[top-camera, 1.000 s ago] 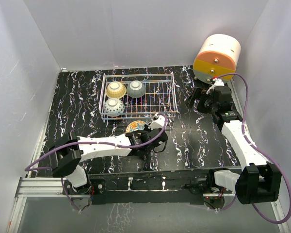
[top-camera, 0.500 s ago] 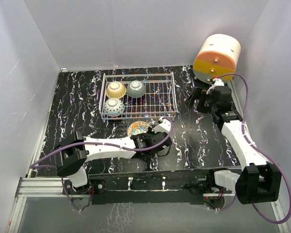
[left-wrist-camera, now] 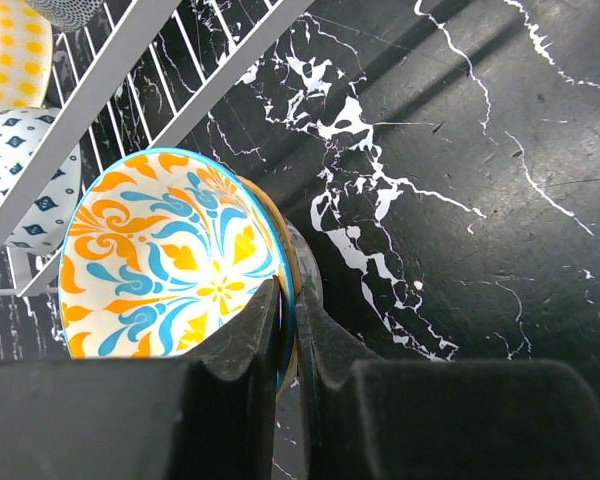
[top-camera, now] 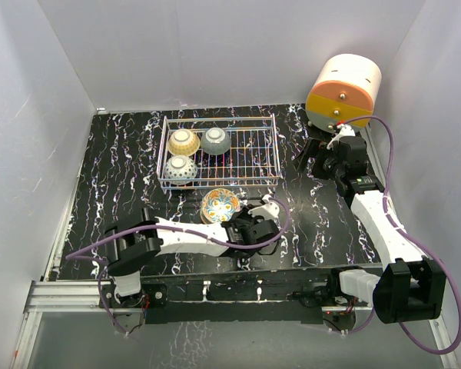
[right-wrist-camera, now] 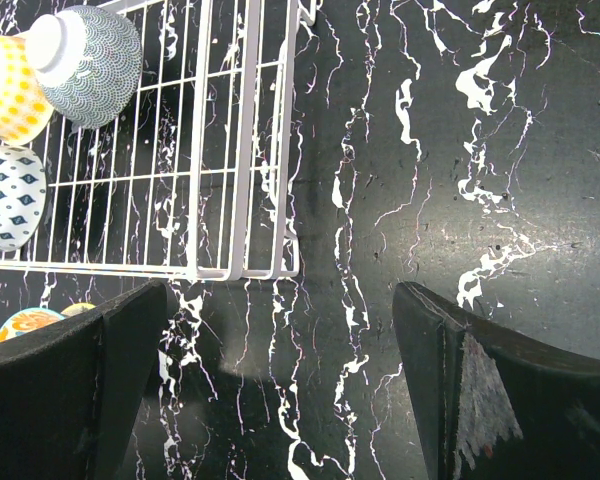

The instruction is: Load the bowls into the dish rack

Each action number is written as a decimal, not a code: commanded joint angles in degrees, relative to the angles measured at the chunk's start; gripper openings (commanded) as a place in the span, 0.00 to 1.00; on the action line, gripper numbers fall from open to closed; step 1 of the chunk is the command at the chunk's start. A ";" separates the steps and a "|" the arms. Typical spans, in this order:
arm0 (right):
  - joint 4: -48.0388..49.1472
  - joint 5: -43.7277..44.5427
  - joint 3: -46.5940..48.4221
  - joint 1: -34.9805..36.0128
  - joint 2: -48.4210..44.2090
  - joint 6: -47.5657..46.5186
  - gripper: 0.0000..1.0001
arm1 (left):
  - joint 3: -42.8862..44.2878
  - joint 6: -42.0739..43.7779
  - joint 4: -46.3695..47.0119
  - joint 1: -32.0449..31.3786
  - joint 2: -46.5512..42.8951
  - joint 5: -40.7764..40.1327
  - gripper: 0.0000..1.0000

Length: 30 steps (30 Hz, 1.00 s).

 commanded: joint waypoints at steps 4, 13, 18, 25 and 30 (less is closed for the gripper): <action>3.23 -0.31 0.19 -0.35 -1.54 -0.29 1.00 | 3.54 3.73 -0.72 -1.40 2.27 -10.81 0.00; 3.32 -0.46 -0.07 -0.41 -1.69 -0.22 1.00 | 5.61 5.45 -1.62 -2.68 4.02 -15.34 0.00; 3.29 -0.58 -0.03 -0.44 -1.75 -0.20 1.00 | 6.00 8.77 0.02 -3.46 3.26 -17.62 0.00; 3.35 -0.58 -0.24 -0.39 -1.89 -0.19 1.00 | 6.29 12.15 2.41 -3.94 5.64 -21.06 0.00; 3.31 -0.58 -0.15 -0.40 -1.99 -0.19 1.00 | 6.47 13.14 3.83 -4.05 4.77 -21.17 0.00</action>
